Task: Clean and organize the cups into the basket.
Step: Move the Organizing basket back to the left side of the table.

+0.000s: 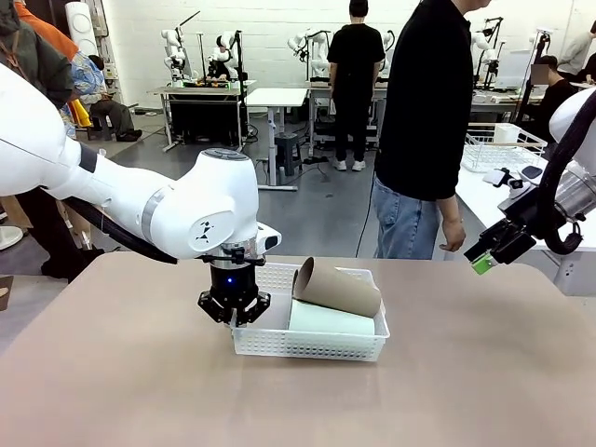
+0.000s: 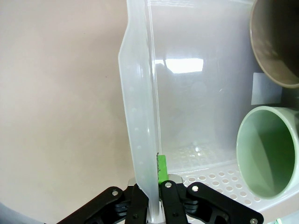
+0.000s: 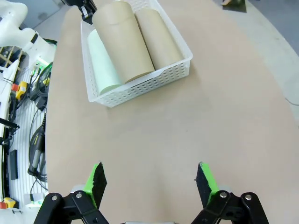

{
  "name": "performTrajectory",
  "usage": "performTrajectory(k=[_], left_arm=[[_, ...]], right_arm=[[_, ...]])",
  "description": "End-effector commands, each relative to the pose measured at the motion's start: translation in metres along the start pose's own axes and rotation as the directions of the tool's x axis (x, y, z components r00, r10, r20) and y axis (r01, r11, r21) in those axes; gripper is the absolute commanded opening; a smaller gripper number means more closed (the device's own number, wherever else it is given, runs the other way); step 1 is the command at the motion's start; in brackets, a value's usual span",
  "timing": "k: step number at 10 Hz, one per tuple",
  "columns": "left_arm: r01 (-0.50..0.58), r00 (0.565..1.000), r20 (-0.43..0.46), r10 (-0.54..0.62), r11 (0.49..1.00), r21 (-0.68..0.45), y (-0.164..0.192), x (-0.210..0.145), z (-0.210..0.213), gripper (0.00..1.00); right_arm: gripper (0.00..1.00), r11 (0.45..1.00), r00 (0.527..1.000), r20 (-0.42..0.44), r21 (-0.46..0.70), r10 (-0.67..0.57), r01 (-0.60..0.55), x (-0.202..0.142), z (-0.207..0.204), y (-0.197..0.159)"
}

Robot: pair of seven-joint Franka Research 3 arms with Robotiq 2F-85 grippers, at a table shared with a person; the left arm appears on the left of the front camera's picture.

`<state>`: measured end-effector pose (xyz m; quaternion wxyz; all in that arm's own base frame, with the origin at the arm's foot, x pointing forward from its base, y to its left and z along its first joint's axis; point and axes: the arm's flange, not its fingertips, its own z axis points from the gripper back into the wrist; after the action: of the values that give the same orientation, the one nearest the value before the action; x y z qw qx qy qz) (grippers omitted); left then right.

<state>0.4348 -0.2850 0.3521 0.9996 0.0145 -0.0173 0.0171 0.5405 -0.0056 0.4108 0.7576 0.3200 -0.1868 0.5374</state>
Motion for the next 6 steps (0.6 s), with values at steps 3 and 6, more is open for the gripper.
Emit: performTrajectory(k=[3,6], left_arm=[[0.001,1.0,0.0,-0.001,1.0,0.004,-0.0001,-0.0006,-0.0014,0.0],[0.001,1.0,0.0,-0.001,1.0,0.004,-0.0001,-0.0006,-0.0014,0.0]], right_arm=[[1.0,1.0,1.0,-0.002,0.004,0.001,-0.001,0.0003,-0.0015,-0.0015],[1.0,1.0,1.0,-0.002,0.004,0.001,-0.001,0.0003,-0.0015,-0.0015]])
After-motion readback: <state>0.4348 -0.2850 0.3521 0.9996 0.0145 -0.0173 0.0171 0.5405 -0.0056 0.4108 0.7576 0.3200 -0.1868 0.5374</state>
